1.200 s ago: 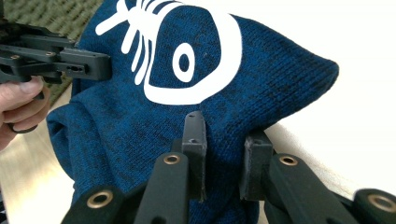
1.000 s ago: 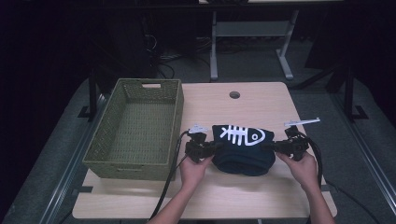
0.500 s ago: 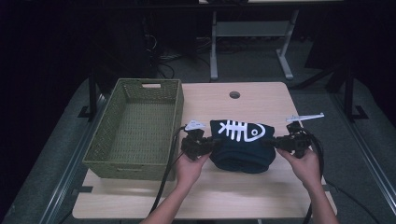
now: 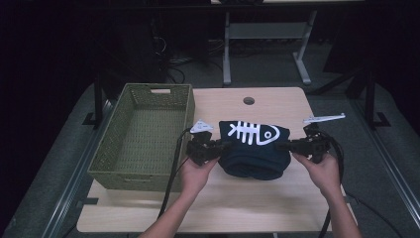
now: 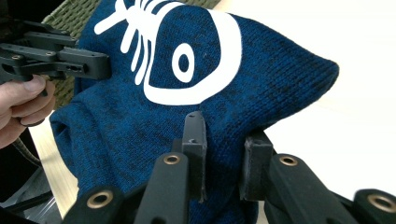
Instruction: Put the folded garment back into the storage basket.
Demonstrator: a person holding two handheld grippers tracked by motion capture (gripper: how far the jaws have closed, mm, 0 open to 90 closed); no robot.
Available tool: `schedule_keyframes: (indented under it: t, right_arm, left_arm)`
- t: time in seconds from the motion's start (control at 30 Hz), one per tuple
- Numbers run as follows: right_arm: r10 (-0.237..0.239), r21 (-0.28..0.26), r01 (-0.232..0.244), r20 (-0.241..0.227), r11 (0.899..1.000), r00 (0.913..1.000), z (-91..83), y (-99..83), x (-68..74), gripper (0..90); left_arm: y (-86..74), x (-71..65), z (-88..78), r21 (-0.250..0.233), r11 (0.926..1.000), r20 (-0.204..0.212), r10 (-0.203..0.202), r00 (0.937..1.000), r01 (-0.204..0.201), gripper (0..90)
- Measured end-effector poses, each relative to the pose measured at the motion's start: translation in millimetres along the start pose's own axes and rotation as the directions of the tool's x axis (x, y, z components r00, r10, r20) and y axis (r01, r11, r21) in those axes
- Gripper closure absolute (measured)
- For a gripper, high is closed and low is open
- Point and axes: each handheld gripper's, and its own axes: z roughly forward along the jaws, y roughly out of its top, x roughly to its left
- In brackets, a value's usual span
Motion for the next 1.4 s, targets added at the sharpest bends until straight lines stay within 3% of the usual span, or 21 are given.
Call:
schedule_keyframes:
  t: [0.83, 1.1, 1.4]
  right_arm:
    - [-0.022, -0.02, 0.021, -0.053, 1.0, 0.9983, 7.5, 23.3, 23.1, 75.8]
    - [-0.039, -0.028, 0.037, -0.065, 0.999, 0.9972, 10.6, 33.6, 33.9, 75.8]
    - [-0.067, -0.034, 0.065, -0.078, 0.997, 0.9947, 17.2, 47.2, 49.5, 75.7]
  left_arm:
    - [13.4, 14.7, -30.6, -0.013, 0.9999, -0.013, 0.01, 0.9999, -0.01, 72.8]
    - [17.3, 22.2, -43.8, -0.025, 0.9997, -0.008, 0.0, 1.0, 0.0, 72.8]
    - [22.0, 29.5, -62.1, -0.038, 0.9992, -0.029, 0.007, 0.9996, -0.009, 72.8]
